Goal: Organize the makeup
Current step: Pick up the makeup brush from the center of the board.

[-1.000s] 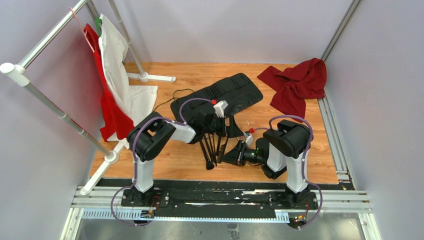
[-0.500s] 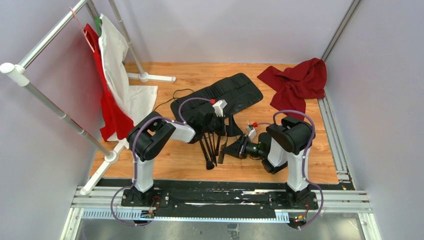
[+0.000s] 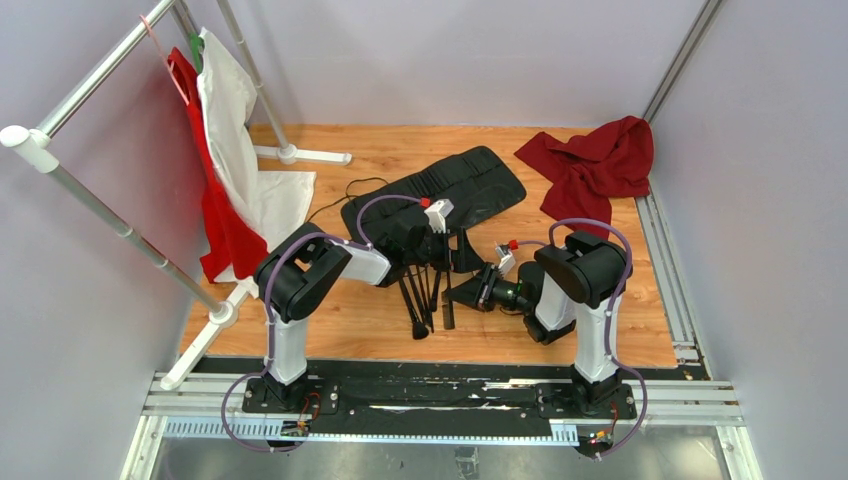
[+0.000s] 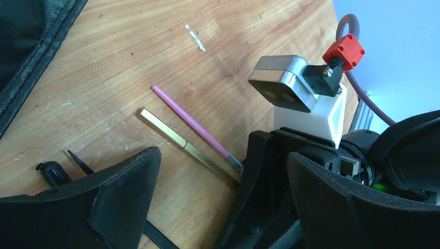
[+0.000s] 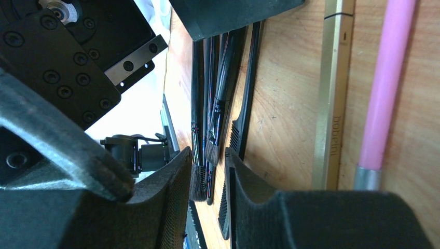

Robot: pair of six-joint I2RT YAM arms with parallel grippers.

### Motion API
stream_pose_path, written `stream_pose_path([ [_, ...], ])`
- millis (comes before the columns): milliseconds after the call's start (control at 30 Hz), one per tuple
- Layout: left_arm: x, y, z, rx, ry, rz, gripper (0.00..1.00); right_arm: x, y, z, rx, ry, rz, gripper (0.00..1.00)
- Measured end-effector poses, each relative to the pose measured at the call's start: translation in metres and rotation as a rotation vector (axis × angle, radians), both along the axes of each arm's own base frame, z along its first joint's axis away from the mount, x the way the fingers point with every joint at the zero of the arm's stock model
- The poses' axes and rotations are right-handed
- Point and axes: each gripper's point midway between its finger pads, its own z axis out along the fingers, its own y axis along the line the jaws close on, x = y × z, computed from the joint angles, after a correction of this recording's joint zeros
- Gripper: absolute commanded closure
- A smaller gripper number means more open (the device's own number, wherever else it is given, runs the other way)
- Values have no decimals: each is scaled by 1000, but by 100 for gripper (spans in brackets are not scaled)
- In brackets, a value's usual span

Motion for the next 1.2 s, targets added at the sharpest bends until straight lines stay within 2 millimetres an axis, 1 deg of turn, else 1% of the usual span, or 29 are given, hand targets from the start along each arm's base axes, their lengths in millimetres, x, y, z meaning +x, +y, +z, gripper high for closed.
stream_pose_path([
  [233,0,-1,0,-1,0,-3,2,4,-3,1,-19,-30,-23,70],
  [367,-3,-3,1,-6,5,-19,2,5,-12,-2,-67,-54,-62,68],
  [500,-5,-5,1,-4,12,-29,2,6,-27,-1,-114,-80,-111,65],
  [733,-5,-5,1,4,21,-30,2,6,-37,3,-191,-112,-134,61],
  [933,-2,-4,1,8,26,-23,2,0,-50,8,-303,-130,-151,54],
  [1000,-1,-3,1,9,27,-22,2,-2,-57,13,-349,-145,-162,51],
  [1067,-1,-3,1,9,27,-22,2,-3,-63,25,-385,-184,-176,48],
  [1133,0,-3,1,10,28,-20,2,-1,-70,39,-421,-225,-198,47],
  [1200,0,-3,2,11,29,-19,2,0,-78,49,-454,-252,-218,47],
])
